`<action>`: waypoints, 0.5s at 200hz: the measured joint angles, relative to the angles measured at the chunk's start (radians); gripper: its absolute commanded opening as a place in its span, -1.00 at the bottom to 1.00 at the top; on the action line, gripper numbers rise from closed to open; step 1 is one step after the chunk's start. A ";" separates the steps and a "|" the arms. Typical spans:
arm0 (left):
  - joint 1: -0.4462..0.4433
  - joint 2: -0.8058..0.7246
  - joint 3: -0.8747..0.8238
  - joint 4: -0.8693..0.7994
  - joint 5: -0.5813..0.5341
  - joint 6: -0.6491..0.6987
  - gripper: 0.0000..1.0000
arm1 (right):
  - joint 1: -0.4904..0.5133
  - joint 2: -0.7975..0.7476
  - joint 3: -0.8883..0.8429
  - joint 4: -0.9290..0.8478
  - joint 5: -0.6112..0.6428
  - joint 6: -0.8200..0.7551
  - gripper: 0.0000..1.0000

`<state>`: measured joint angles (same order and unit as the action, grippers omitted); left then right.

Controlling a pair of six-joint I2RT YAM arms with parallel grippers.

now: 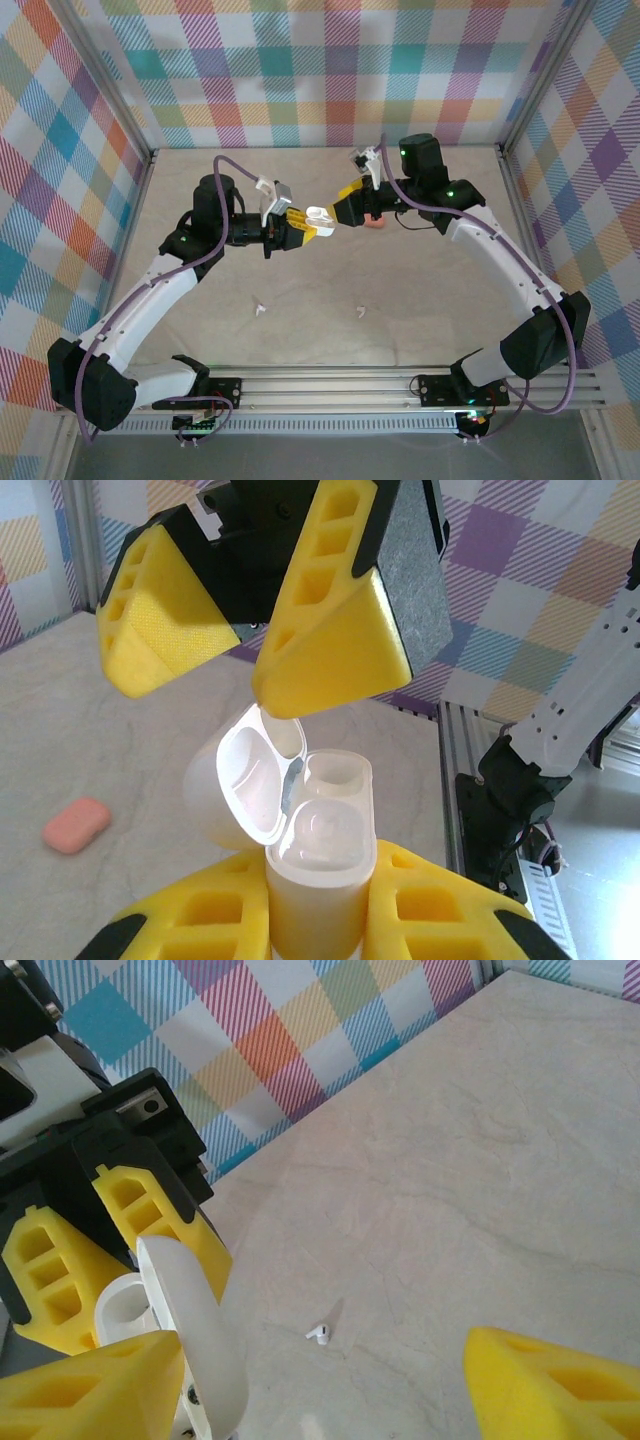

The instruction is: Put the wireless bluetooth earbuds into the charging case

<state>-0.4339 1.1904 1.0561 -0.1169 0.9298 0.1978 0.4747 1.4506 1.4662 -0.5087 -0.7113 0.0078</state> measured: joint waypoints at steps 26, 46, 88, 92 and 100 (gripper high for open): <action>0.013 0.006 -0.017 0.016 -0.014 -0.021 -1.00 | -0.018 -0.003 -0.001 0.014 -0.008 0.044 0.45; 0.032 0.017 -0.045 0.042 -0.026 -0.047 -1.00 | -0.049 -0.019 -0.008 0.015 -0.011 0.087 0.44; 0.051 0.028 -0.103 0.078 -0.042 -0.082 -1.00 | -0.101 -0.090 -0.066 -0.005 0.057 0.174 0.41; 0.054 0.028 -0.107 0.080 -0.045 -0.085 -1.00 | -0.101 -0.098 -0.075 -0.012 0.077 0.185 0.40; 0.057 0.028 -0.113 0.086 -0.049 -0.087 -1.00 | -0.101 -0.114 -0.100 -0.026 0.116 0.201 0.36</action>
<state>-0.3767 1.2186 0.9428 -0.0307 0.8806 0.1104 0.3740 1.3361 1.3666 -0.5350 -0.5957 0.2092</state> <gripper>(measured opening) 0.188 0.702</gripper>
